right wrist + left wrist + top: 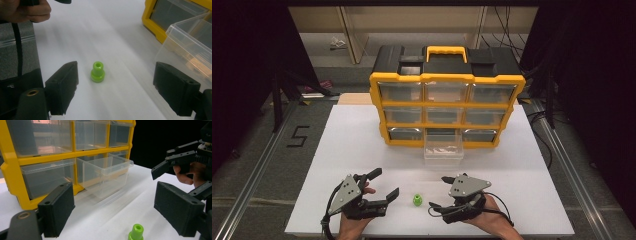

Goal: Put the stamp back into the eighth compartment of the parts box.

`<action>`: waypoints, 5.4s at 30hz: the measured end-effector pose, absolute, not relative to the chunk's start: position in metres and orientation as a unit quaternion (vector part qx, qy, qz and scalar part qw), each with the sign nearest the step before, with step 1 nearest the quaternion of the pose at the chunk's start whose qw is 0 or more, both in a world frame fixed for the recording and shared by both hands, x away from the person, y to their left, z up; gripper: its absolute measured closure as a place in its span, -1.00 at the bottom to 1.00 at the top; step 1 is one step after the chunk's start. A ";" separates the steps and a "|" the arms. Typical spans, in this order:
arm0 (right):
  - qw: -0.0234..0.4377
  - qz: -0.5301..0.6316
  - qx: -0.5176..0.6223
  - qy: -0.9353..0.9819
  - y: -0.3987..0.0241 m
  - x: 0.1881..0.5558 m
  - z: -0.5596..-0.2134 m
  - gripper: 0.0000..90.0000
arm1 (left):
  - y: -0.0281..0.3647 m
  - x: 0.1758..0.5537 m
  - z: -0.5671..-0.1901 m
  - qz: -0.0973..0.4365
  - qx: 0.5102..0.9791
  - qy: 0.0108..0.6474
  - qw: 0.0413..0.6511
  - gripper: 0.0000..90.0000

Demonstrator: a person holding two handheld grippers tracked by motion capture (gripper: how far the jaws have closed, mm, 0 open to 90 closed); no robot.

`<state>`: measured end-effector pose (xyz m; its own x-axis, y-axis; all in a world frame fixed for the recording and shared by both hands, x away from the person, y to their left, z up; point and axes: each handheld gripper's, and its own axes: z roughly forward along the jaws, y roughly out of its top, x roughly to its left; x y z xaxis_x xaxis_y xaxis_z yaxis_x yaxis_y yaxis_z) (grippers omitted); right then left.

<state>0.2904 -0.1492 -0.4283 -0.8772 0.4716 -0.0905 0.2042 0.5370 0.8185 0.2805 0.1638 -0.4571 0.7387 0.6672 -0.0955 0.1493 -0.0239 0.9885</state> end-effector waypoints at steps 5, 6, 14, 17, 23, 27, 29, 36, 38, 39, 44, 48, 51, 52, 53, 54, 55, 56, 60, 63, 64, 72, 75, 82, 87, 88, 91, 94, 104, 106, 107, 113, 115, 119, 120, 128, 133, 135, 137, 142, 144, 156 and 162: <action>0.151 0.434 0.191 0.867 -0.146 0.292 -0.428 -0.53 | 0.164 0.280 -0.457 0.206 0.685 0.297 0.632 -0.64; 0.150 0.432 0.190 0.869 -0.145 0.292 -0.428 -0.53 | 0.164 0.280 -0.457 0.206 0.685 0.298 0.632 -0.64; 0.145 0.420 0.183 0.877 -0.139 0.295 -0.429 -0.53 | 0.164 0.280 -0.457 0.207 0.685 0.298 0.632 -0.64; 0.143 0.416 0.181 0.880 -0.137 0.296 -0.430 -0.53 | 0.164 0.280 -0.457 0.207 0.684 0.298 0.633 -0.64; 0.139 0.408 0.177 0.885 -0.133 0.298 -0.431 -0.53 | 0.164 0.280 -0.457 0.208 0.684 0.297 0.633 -0.64; 0.137 0.404 0.177 0.887 -0.131 0.298 -0.432 -0.53 | 0.164 0.280 -0.457 0.208 0.684 0.297 0.633 -0.64; 0.136 0.402 0.175 0.888 -0.130 0.299 -0.432 -0.53 | 0.164 0.280 -0.457 0.208 0.684 0.297 0.633 -0.64; 0.132 0.394 0.170 0.894 -0.126 0.301 -0.434 -0.53 | 0.164 0.280 -0.457 0.208 0.684 0.297 0.633 -0.64; 0.129 0.392 0.171 0.895 -0.125 0.302 -0.435 -0.53 | 0.164 0.280 -0.457 0.208 0.684 0.297 0.633 -0.64; 0.129 0.391 0.171 0.895 -0.125 0.302 -0.435 -0.53 | 0.164 0.280 -0.457 0.208 0.683 0.297 0.634 -0.64; 0.125 0.386 0.169 0.898 -0.123 0.303 -0.436 -0.53 | 0.164 0.280 -0.457 0.210 0.683 0.297 0.634 -0.64; 0.121 0.381 0.169 0.901 -0.120 0.304 -0.438 -0.52 | 0.164 0.280 -0.457 0.210 0.683 0.297 0.634 -0.64; 0.118 0.378 0.169 0.903 -0.119 0.304 -0.440 -0.51 | 0.164 0.279 -0.457 0.210 0.683 0.297 0.634 -0.64; 0.118 0.375 0.166 0.904 -0.118 0.305 -0.441 -0.51 | 0.164 0.279 -0.457 0.210 0.682 0.297 0.634 -0.64; 0.117 0.374 0.166 0.905 -0.117 0.306 -0.442 -0.51 | 0.164 0.280 -0.457 0.210 0.682 0.297 0.634 -0.64; 0.116 0.371 0.166 0.906 -0.117 0.306 -0.443 -0.51 | 0.164 0.280 -0.457 0.210 0.682 0.297 0.634 -0.64; 0.115 0.371 0.166 0.906 -0.116 0.307 -0.443 -0.51 | 0.164 0.279 -0.457 0.210 0.682 0.297 0.634 -0.64; 0.115 0.369 0.167 0.907 -0.116 0.307 -0.444 -0.51 | 0.164 0.279 -0.457 0.211 0.682 0.297 0.634 -0.64; 0.114 0.367 0.167 0.908 -0.114 0.310 -0.447 -0.49 | 0.164 0.280 -0.457 0.211 0.682 0.297 0.634 -0.64; 0.112 0.364 0.169 0.909 -0.112 0.312 -0.450 -0.48 | 0.164 0.279 -0.456 0.212 0.682 0.297 0.634 -0.64; 0.109 0.359 0.171 0.911 -0.111 0.314 -0.451 -0.46 | 0.165 0.279 -0.456 0.212 0.682 0.297 0.634 -0.64; 0.105 0.353 0.166 0.915 -0.106 0.318 -0.457 -0.42 | 0.165 0.279 -0.456 0.213 0.682 0.297 0.634 -0.64; 0.104 0.351 0.164 0.916 -0.105 0.319 -0.458 -0.41 | 0.165 0.279 -0.456 0.212 0.681 0.297 0.635 -0.64; 0.102 0.346 0.158 0.919 -0.101 0.320 -0.460 -0.37 | 0.165 0.279 -0.456 0.213 0.681 0.296 0.635 -0.64; 0.099 0.343 0.155 0.921 -0.098 0.322 -0.462 -0.32 | 0.165 0.279 -0.456 0.215 0.680 0.296 0.635 -0.64; 0.099 0.342 0.154 0.922 -0.098 0.322 -0.462 -0.31 | 0.165 0.279 -0.456 0.215 0.680 0.296 0.635 -0.64; 0.098 0.340 0.150 0.923 -0.096 0.323 -0.464 -0.29 | 0.165 0.279 -0.456 0.215 0.680 0.296 0.635 -0.64; 0.096 0.337 0.150 0.924 -0.094 0.324 -0.466 -0.27 | 0.165 0.279 -0.456 0.215 0.680 0.296 0.636 -0.64; 0.091 0.322 0.146 0.931 -0.086 0.326 -0.473 -0.07 | 0.166 0.279 -0.456 0.216 0.679 0.297 0.636 -0.64; 0.091 0.319 0.145 0.932 -0.085 0.327 -0.475 -0.03 | 0.166 0.279 -0.456 0.215 0.679 0.296 0.636 -0.64; 0.091 0.319 0.145 0.932 -0.085 0.327 -0.475 -0.03 | 0.166 0.279 -0.456 0.215 0.679 0.296 0.636 -0.64; 0.085 0.314 0.146 0.934 -0.083 0.329 -0.478 0.09 | 0.165 0.279 -0.456 0.215 0.679 0.296 0.636 -0.64; 0.083 0.313 0.146 0.935 -0.083 0.330 -0.478 0.12 | 0.166 0.279 -0.456 0.215 0.679 0.296 0.636 -0.64; 0.085 0.312 0.142 0.936 -0.081 0.330 -0.479 0.17 | 0.166 0.279 -0.456 0.216 0.679 0.296 0.636 -0.64; 0.083 0.310 0.144 0.936 -0.081 0.330 -0.479 0.20 | 0.166 0.279 -0.456 0.216 0.679 0.296 0.636 -0.64; 0.078 0.305 0.140 0.939 -0.079 0.330 -0.481 0.30 | 0.166 0.279 -0.456 0.216 0.679 0.296 0.636 -0.64; 0.070 0.302 0.138 0.941 -0.078 0.330 -0.482 0.40 | 0.166 0.278 -0.456 0.217 0.680 0.296 0.635 -0.64; 0.070 0.302 0.137 0.941 -0.077 0.330 -0.482 0.42 | 0.166 0.279 -0.456 0.217 0.680 0.296 0.635 -0.64; 0.070 0.303 0.135 0.941 -0.077 0.331 -0.482 0.42 | 0.166 0.279 -0.456 0.216 0.680 0.296 0.635 -0.64; 0.073 0.307 0.132 0.940 -0.078 0.330 -0.479 0.43 | 0.166 0.278 -0.456 0.217 0.678 0.296 0.636 -0.64; 0.077 0.313 0.133 0.937 -0.080 0.330 -0.473 0.43 | 0.166 0.279 -0.456 0.216 0.680 0.297 0.635 -0.64; 0.094 0.336 0.146 0.926 -0.095 0.337 -0.458 0.43 | 0.166 0.279 -0.456 0.216 0.680 0.298 0.634 -0.64; 0.097 0.345 0.152 0.921 -0.098 0.338 -0.452 0.43 | 0.166 0.279 -0.456 0.216 0.679 0.298 0.635 -0.64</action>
<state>0.3376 -0.0981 -0.4518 -0.9351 0.3466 -0.0742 0.2123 0.7154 0.6657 0.2786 0.1662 -0.4556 0.7294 0.6788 -0.0846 0.1296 -0.0157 0.9914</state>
